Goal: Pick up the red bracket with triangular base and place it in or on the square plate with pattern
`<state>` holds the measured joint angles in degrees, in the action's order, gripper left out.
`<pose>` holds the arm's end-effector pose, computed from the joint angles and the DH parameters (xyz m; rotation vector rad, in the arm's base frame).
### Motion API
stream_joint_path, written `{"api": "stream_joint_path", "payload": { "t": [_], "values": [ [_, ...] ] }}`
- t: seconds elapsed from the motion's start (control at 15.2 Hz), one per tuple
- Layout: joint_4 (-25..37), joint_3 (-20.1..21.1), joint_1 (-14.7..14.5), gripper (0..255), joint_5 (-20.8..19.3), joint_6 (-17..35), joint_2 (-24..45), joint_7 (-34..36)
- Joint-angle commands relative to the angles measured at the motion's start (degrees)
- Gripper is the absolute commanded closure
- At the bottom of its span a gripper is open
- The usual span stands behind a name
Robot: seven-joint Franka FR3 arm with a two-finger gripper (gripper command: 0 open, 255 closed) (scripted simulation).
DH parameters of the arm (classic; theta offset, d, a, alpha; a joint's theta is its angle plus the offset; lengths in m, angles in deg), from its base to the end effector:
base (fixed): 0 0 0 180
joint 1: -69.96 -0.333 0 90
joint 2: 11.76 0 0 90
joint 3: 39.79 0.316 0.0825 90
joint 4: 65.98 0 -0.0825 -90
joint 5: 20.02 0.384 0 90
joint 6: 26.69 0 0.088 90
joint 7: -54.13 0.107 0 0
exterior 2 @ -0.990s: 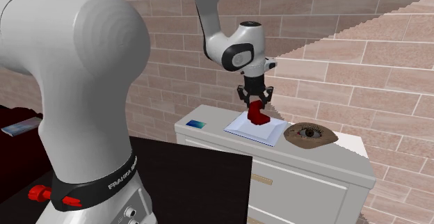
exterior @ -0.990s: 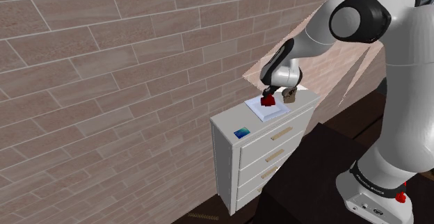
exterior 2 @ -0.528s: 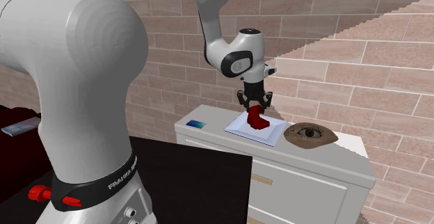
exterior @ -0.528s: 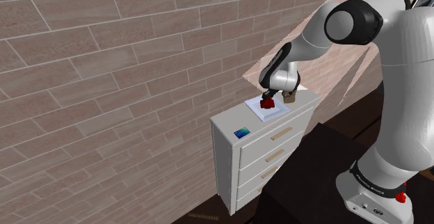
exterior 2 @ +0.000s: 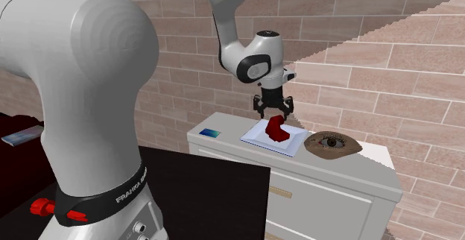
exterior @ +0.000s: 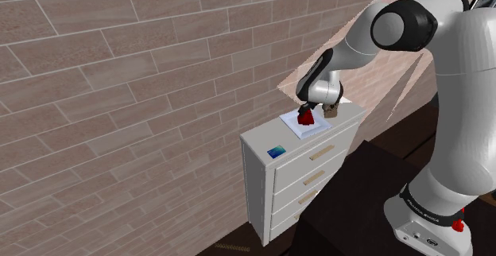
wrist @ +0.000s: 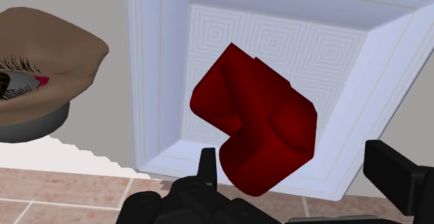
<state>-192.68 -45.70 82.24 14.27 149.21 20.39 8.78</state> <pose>0.5149 -0.2181 0.1508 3.0141 -0.1396 0.4547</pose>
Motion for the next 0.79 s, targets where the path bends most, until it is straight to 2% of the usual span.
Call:
{"api": "stream_joint_path", "payload": {
  "t": [0.0, 0.07, 0.33, 0.73],
  "values": [
    [0.0, 0.0, 0.0, 0, 0.0, 0.0, 0.0, 0.0],
    [0.0, 0.0, 0.0, 0, 0.0, 0.0, 0.0, 0.0],
    [-5.3, -6.2, -5.5, 0, -3.0, -3.8, -8.4, 3.1],
    [-5.3, -6.1, -5.4, 0, -3.0, -3.8, -8.4, 3.2]
  ]
}}
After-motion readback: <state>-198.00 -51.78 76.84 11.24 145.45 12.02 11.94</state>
